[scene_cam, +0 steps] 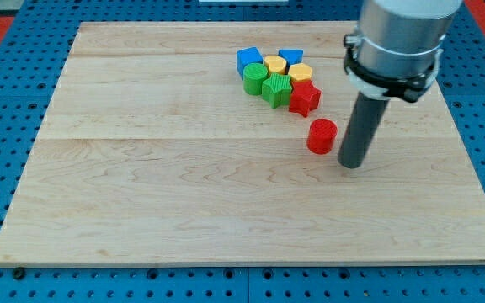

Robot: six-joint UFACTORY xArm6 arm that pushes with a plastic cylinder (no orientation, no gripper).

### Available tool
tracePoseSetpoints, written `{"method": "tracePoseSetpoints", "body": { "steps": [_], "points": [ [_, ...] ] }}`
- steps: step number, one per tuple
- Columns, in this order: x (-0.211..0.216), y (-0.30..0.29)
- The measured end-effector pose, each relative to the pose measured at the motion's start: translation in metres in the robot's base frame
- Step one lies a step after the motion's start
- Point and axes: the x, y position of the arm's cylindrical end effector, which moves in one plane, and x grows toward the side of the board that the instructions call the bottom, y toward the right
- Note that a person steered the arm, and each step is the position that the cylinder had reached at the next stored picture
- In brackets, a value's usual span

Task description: Push the red circle into the group of blocks

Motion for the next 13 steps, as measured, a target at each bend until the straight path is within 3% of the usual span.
{"method": "tracePoseSetpoints", "body": {
  "steps": [1, 2, 4, 7, 8, 9, 11, 12, 13],
  "points": [
    [-0.026, -0.047],
    [-0.048, -0.047],
    [-0.091, 0.007],
    [-0.090, 0.063],
    [-0.108, 0.067],
    [-0.195, 0.067],
    [-0.201, 0.083],
    [-0.226, 0.129],
    [-0.285, 0.108]
  ]
}}
